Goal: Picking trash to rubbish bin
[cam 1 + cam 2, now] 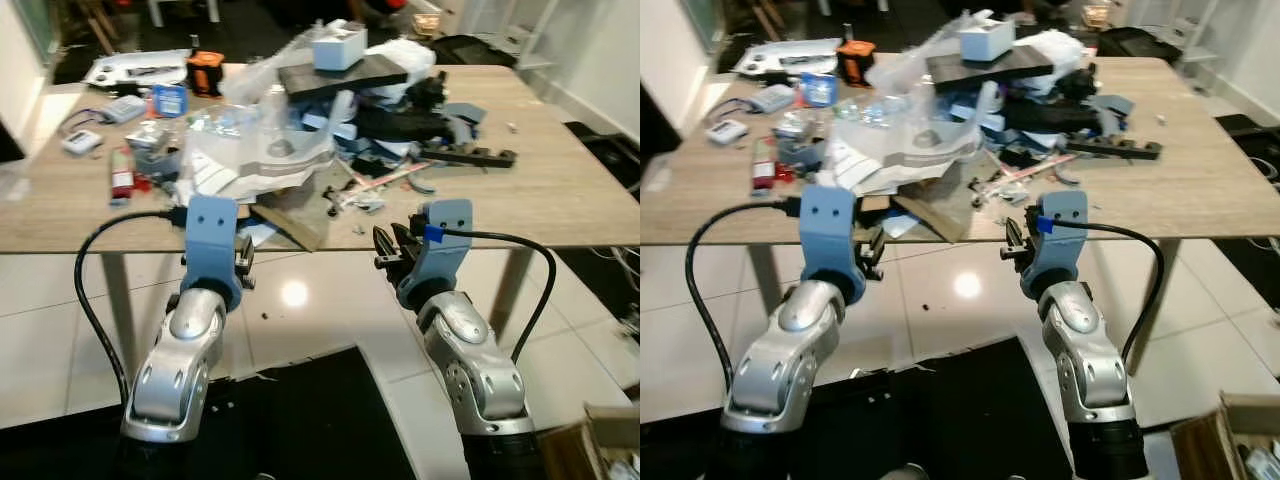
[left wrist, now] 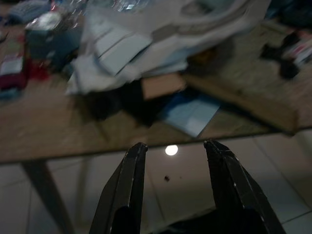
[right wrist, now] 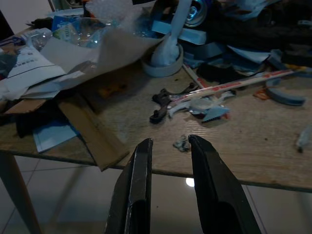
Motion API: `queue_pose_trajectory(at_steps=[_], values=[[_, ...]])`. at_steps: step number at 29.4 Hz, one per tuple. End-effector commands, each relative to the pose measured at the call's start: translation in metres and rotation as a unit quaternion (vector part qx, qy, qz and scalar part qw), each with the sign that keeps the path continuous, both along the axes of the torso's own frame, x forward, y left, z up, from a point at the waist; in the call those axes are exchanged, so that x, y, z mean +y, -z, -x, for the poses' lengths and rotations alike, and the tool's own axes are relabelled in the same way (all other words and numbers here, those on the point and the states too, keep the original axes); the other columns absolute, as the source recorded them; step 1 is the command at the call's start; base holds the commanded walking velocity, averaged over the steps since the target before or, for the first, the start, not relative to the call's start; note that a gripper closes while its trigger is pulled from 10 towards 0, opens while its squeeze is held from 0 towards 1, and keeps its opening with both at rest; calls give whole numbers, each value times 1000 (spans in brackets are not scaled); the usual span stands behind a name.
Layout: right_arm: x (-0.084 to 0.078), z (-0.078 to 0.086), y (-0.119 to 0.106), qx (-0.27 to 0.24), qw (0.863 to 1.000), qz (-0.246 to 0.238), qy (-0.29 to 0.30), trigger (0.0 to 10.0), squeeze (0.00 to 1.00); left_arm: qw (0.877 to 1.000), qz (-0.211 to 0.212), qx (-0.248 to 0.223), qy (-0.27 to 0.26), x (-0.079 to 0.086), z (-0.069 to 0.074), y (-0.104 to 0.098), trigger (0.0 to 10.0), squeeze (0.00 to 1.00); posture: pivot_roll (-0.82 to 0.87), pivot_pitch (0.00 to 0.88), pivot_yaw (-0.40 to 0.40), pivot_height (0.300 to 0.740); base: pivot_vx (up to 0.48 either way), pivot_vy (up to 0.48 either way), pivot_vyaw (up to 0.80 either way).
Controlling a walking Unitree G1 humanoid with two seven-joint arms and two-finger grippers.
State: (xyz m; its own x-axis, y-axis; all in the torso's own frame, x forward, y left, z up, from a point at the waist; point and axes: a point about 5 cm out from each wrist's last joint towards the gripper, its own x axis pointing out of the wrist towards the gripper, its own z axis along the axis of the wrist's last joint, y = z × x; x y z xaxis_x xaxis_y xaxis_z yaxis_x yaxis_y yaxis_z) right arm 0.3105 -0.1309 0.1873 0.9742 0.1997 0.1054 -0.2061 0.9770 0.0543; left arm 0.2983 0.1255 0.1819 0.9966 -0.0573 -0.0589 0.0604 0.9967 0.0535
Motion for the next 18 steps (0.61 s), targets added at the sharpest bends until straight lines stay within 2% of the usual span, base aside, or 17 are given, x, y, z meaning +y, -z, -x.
queue_pose_trajectory(at_steps=[1, 4, 7, 18], values=[[-4, 2, 8, 10, 1000, -3, 13, 10000, 0, 1000, -3, 1, 10, -5, 2, 2, 10000, 0, 36, 78, 9, 740, 0, 0, 800], [-6, 2, 10, 13, 1000, -9, 23, 10000, 0, 1000, -4, -2, 14, -6, 0, 1, 10000, 0, 34, 81, 14, 740, 0, 0, 738], [-11, 3, 13, 21, 999, -29, 41, 10000, 0, 1000, -7, -2, 22, -8, -2, -1, 10000, 0, 32, 85, 23, 740, 0, 0, 0], [-14, 6, 14, 18, 998, -35, 48, 10000, 0, 1000, -7, -6, 29, -10, -1, -1, 10000, 0, 30, 90, 30, 740, 0, 0, 0]])
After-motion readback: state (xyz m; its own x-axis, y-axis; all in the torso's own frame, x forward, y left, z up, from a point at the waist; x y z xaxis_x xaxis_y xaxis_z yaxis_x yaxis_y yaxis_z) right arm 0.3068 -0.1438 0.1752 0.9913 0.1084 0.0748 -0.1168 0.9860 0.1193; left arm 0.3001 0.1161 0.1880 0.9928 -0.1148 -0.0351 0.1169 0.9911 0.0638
